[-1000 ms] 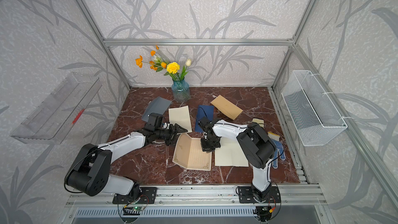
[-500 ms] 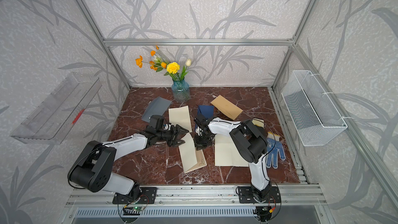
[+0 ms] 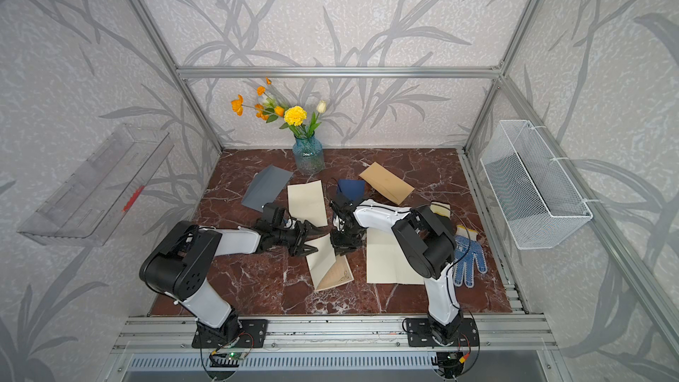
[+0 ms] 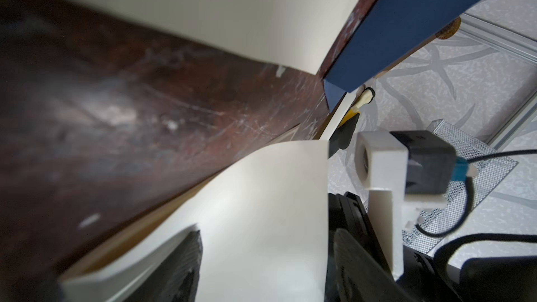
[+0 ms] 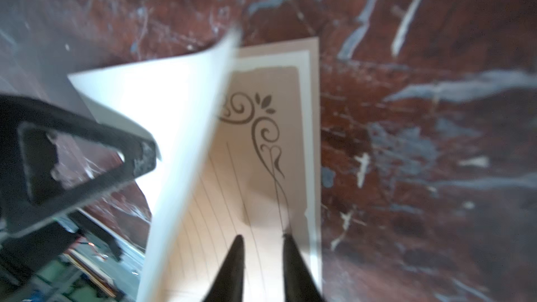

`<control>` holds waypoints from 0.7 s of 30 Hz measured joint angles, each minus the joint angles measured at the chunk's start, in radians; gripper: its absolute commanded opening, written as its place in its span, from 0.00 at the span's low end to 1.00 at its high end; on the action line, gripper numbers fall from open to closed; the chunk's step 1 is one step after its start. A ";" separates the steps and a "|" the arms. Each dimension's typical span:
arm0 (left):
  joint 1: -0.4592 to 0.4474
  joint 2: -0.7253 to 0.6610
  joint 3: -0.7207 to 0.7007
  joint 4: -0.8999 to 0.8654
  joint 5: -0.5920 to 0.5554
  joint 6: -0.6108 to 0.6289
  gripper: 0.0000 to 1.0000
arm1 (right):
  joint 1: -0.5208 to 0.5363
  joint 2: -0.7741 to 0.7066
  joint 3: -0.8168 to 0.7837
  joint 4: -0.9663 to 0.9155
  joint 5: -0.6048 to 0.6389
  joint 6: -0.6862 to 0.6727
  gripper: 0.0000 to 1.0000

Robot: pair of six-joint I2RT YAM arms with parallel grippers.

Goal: Fold the letter paper in half and place it into the envelope
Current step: Fold the letter paper at the center of the board.

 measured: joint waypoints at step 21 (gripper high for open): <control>0.000 -0.076 -0.075 0.046 -0.102 -0.079 0.71 | -0.075 -0.316 -0.170 -0.114 -0.039 0.048 0.80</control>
